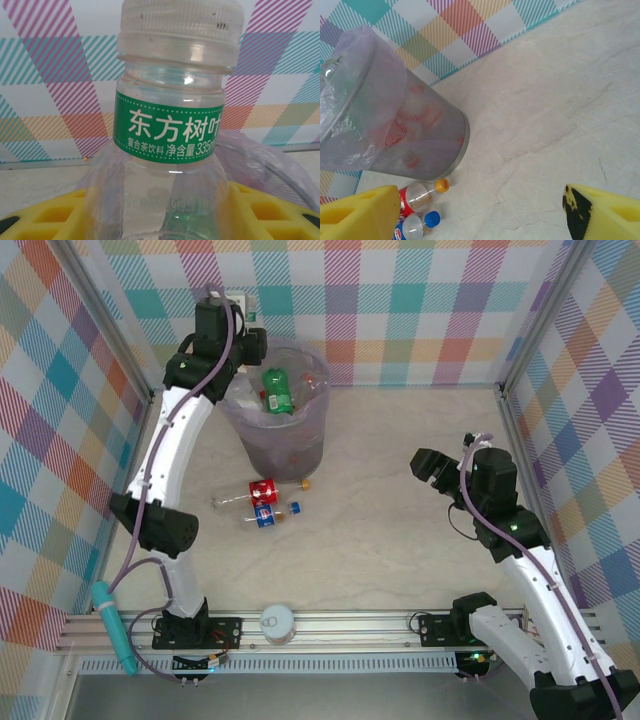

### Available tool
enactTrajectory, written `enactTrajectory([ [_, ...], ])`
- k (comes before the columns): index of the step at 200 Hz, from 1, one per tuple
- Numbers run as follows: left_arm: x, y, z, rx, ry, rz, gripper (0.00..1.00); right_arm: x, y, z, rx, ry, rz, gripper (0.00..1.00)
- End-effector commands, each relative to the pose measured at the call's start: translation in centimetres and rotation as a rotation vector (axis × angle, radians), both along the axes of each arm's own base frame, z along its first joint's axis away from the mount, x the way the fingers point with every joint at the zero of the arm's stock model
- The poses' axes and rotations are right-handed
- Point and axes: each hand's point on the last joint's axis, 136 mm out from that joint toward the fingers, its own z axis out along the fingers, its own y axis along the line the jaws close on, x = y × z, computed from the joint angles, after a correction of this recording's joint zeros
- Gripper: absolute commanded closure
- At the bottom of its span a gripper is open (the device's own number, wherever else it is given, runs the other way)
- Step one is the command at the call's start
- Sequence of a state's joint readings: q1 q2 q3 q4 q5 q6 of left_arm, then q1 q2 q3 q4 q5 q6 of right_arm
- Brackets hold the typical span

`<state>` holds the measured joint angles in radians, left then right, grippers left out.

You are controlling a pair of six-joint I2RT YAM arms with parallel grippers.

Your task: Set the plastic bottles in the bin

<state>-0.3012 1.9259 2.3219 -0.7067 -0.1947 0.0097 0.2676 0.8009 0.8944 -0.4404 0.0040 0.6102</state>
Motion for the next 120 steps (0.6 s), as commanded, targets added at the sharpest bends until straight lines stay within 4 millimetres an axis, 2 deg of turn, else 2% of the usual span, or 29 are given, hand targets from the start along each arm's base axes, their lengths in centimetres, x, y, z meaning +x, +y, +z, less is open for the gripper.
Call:
enactTrajectory([
  [1, 0.2, -0.9, 1.9, -0.023, -0.045, -0.061, 0.92, -0.2, -0.4, 1.6, -0.003, -0.034, -0.013, 0.15],
  [57, 1.2, -1.9, -5.0, 0.016, 0.148, -0.101, 0.91, 0.2, -0.3, 1.4, -0.006, -0.029, -0.011, 0.15],
  [120, 0.0, -2.1, -9.8, 0.021, 0.312, -0.098, 0.89, 0.8, -0.1, 0.8, -0.015, -0.02, -0.009, 0.15],
])
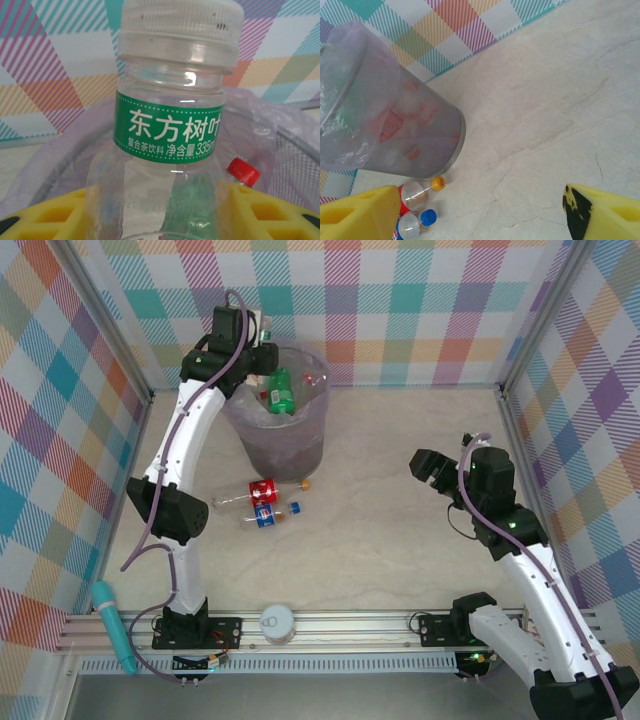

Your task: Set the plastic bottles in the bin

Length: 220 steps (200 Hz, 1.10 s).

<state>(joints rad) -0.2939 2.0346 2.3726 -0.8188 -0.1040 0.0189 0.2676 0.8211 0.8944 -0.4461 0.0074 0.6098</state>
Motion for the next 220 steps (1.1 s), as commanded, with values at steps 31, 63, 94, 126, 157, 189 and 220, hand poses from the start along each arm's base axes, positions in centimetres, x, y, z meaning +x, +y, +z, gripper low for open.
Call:
enactTrajectory([
  [31, -1.8, -0.9, -5.7, 0.01, 0.196, -0.048, 0.88, 0.9, 0.0, 1.2, -0.009, -0.039, -0.002, 0.15],
  [63, -2.2, -1.3, -6.6, 0.008, 0.22, -0.067, 0.85, 1.2, 0.1, 1.0, -0.014, -0.033, 0.002, 0.15],
  [94, -1.9, -1.1, -4.3, 0.041, 0.14, -0.083, 0.79, 1.6, 0.4, 0.7, -0.016, -0.026, 0.01, 0.15],
  [126, -2.0, -1.2, -3.4, 0.09, 0.115, -0.137, 0.68, 2.0, 0.5, 0.5, -0.02, -0.023, 0.014, 0.15],
  [157, -2.4, -1.5, -3.8, 0.095, 0.134, -0.163, 0.18, 2.2, 0.5, 0.3, -0.022, -0.018, 0.015, 0.15],
  [189, -2.4, -1.4, -1.5, 0.085, 0.063, -0.161, 0.07, 2.3, 0.6, 0.3, -0.022, -0.021, 0.015, 0.15],
  [220, -3.6, -0.7, 2.1, 0.074, -0.019, -0.143, 0.03, 2.4, 0.6, 0.1, -0.022, -0.017, 0.017, 0.15],
])
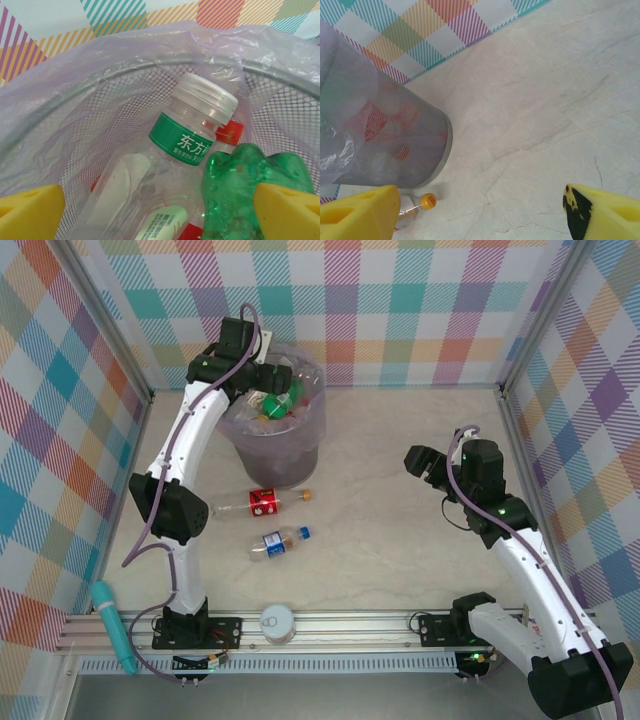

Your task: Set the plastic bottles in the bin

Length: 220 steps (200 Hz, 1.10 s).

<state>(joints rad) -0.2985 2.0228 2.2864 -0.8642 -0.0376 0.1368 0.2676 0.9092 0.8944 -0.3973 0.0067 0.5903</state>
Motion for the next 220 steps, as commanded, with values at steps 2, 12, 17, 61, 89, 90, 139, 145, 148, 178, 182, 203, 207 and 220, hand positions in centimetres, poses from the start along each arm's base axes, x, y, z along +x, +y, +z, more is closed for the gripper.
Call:
enactTrajectory([
  [2, -2.5, 0.4, 6.3, -0.027, -0.127, -0.019, 0.03, 0.5, 0.1, 1.6, 0.005, -0.048, 0.009, 0.15],
  [12, -3.3, 1.0, 7.4, -0.021, -0.15, -0.006, 0.03, 0.6, 0.1, 1.7, 0.005, -0.048, 0.01, 0.15],
  [17, -3.8, 1.4, 8.1, -0.018, -0.163, 0.004, 0.03, 0.6, 0.2, 1.6, 0.004, -0.047, 0.01, 0.15],
  [61, -12.0, 2.7, 10.7, 0.094, -0.227, 0.025, 0.05, 0.8, 0.2, 1.3, -0.001, -0.04, 0.009, 0.15],
  [89, -18.7, 0.4, 6.9, 0.156, -0.157, -0.062, 0.06, 0.9, 0.0, 1.0, -0.013, -0.029, -0.001, 0.15],
  [90, -19.0, 0.2, 6.5, 0.158, -0.15, -0.067, 0.06, 0.9, -0.1, 1.0, -0.013, -0.028, -0.002, 0.15],
  [139, -26.7, -5.4, -7.4, 0.121, 0.101, -0.3, 0.04, 1.5, -0.1, 0.7, -0.02, -0.028, -0.008, 0.09],
  [145, -27.5, -5.8, -9.4, 0.132, 0.143, -0.32, 0.03, 1.5, -0.1, 0.6, -0.022, -0.026, -0.004, 0.08],
  [148, -27.8, -6.1, -10.1, 0.135, 0.158, -0.329, 0.03, 1.5, 0.0, 0.6, -0.023, -0.026, -0.002, 0.08],
  [178, -30.2, -6.4, -17.5, 0.206, 0.315, -0.354, 0.0, 1.4, -0.2, 0.5, -0.028, -0.023, -0.005, 0.06],
  [182, -30.3, -6.4, -18.2, 0.21, 0.324, -0.353, 0.0, 1.3, -0.2, 0.5, -0.031, -0.025, -0.006, 0.06],
  [203, -30.7, -6.6, -20.9, 0.215, 0.358, -0.361, 0.0, 1.1, -0.4, 0.7, -0.031, -0.033, -0.012, 0.06],
  [207, -30.8, -6.6, -21.3, 0.217, 0.367, -0.365, 0.0, 1.1, -0.4, 0.7, -0.034, -0.033, -0.011, 0.06],
  [220, -31.0, -6.5, -22.7, 0.237, 0.397, -0.369, 0.0, 1.1, -0.5, 0.7, -0.036, -0.033, -0.012, 0.06],
])
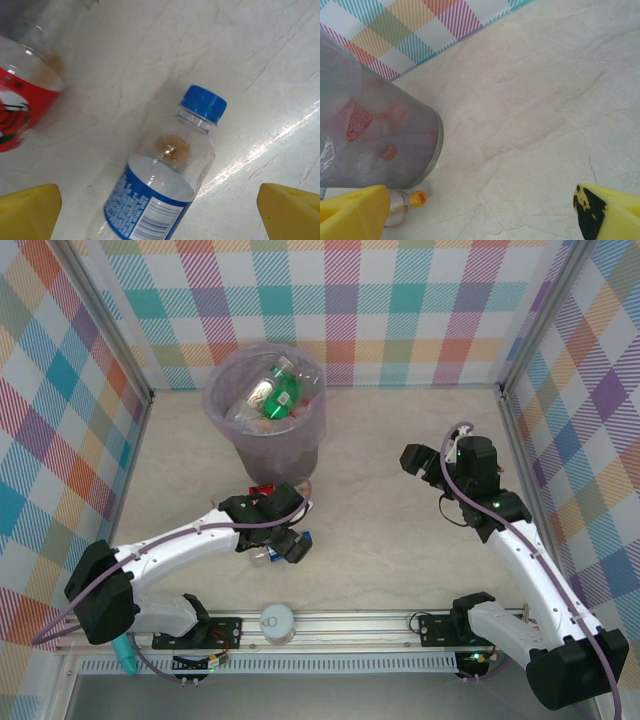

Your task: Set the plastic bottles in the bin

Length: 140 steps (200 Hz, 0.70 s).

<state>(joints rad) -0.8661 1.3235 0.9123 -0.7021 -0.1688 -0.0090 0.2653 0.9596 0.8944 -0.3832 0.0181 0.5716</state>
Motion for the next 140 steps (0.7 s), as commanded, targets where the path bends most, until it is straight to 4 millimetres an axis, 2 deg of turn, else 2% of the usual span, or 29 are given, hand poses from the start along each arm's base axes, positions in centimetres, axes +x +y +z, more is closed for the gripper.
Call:
enactTrajectory([
  [1, 0.2, -1.5, -1.1, -0.052, 0.006, 0.001, 0.0, 0.1, -0.4, 1.9, -0.007, -0.059, -0.008, 0.06],
  [18, 0.1, -1.0, -2.9, 0.001, 0.03, 0.004, 0.0, 0.0, -0.5, 1.9, -0.007, -0.058, -0.01, 0.06],
  [60, 0.4, -1.0, -3.7, 0.05, 0.057, 0.016, 0.0, -0.1, -0.3, 2.2, 0.011, -0.065, -0.001, 0.06],
  [119, -0.9, -0.3, -6.7, 0.164, 0.208, 0.042, 0.09, -1.6, -0.8, 3.0, 0.037, -0.087, -0.02, 0.05],
  [140, -0.6, -0.2, -7.2, 0.199, 0.213, 0.037, 0.12, -2.0, -1.1, 3.3, 0.041, -0.103, -0.035, 0.05],
])
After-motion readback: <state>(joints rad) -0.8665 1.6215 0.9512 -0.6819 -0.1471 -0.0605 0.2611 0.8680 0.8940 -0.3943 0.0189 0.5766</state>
